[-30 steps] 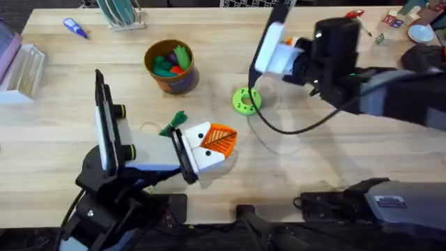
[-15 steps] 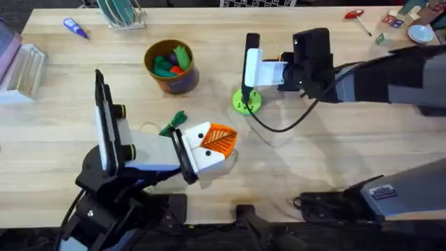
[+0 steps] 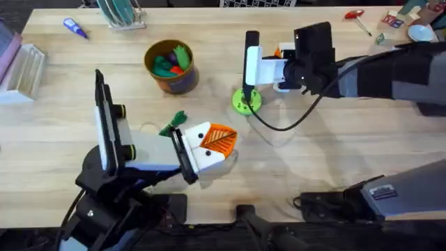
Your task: Pick up the gripper from the table and insert it into the empty holder that is missing its gripper. Then pick up a screw, insert it into the mounting hole, and use the screwdriver to tighten it. Finally, clean up the table by picking up the vegetable and placing it into the bucket.
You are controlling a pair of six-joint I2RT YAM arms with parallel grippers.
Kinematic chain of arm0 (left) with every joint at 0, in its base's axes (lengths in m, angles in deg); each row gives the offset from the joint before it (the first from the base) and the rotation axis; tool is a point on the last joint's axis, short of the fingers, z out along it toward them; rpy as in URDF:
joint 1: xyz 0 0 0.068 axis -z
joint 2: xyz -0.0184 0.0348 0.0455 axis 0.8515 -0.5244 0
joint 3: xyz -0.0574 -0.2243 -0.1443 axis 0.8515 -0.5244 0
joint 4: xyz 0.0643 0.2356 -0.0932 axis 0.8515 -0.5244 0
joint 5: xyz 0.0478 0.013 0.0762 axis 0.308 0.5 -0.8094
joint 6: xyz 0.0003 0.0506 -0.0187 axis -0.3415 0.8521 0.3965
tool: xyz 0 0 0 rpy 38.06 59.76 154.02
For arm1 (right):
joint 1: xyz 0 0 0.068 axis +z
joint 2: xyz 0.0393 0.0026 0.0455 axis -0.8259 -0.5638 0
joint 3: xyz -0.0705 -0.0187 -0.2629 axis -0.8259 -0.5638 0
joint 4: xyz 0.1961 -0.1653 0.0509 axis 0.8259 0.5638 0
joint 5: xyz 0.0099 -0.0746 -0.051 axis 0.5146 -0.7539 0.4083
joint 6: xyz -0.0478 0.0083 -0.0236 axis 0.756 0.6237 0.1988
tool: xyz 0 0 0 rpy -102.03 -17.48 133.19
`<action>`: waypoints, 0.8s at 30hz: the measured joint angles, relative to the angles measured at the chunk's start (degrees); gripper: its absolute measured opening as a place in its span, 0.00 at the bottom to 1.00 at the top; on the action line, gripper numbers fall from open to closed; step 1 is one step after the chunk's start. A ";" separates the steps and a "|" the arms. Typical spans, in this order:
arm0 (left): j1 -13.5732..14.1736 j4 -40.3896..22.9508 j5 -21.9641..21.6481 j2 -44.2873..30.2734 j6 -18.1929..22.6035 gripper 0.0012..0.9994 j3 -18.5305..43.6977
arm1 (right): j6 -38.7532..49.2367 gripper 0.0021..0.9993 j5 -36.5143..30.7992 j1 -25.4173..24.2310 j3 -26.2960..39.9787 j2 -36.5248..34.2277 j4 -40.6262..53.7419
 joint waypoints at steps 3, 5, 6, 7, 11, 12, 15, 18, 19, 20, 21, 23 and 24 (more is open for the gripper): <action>0.00 0.02 0.00 0.00 0.00 0.01 0.00 | 0.28 0.79 0.00 0.00 0.36 0.35 -0.42; 0.00 0.00 0.00 0.00 0.00 0.01 0.00 | 0.30 0.84 0.23 0.00 0.55 0.68 -0.05; 0.00 0.00 0.02 0.00 0.00 0.01 0.00 | 0.34 0.84 0.24 0.00 0.55 0.67 -0.04; 0.00 0.00 0.00 0.00 0.00 0.01 0.00 | 0.34 0.84 0.26 0.00 0.55 0.67 -0.04; 0.00 0.00 0.00 0.00 0.00 0.01 0.00 | -0.36 0.85 0.20 0.00 0.55 0.68 -0.07; 0.00 0.00 0.00 0.00 0.00 0.01 0.00 | -0.99 0.85 0.17 0.00 0.55 0.68 -0.05; 0.00 0.00 0.00 0.00 0.00 0.01 0.00 | -5.37 0.85 -1.00 0.13 0.55 0.73 0.10; 0.00 0.00 0.01 0.00 0.00 0.01 0.00 | -12.87 0.86 -2.41 0.44 0.41 1.60 1.23; 0.00 0.00 0.00 0.00 0.00 0.01 0.00 | -15.87 0.86 -2.63 0.64 0.25 2.00 1.80; 0.00 0.00 0.00 0.00 0.00 0.01 0.00 | -19.46 0.86 -2.88 0.86 0.00 2.54 2.40; 0.00 0.01 0.00 0.00 0.00 0.01 0.00 | -22.55 0.86 -3.04 1.05 -0.24 3.09 3.10; 0.00 0.00 0.00 0.00 0.00 0.01 0.00 | -29.19 0.86 -3.06 1.29 -0.89 4.78 5.16; 0.00 0.00 0.00 0.00 0.00 0.01 0.00 | -32.33 0.86 -3.08 1.38 -1.20 5.94 6.10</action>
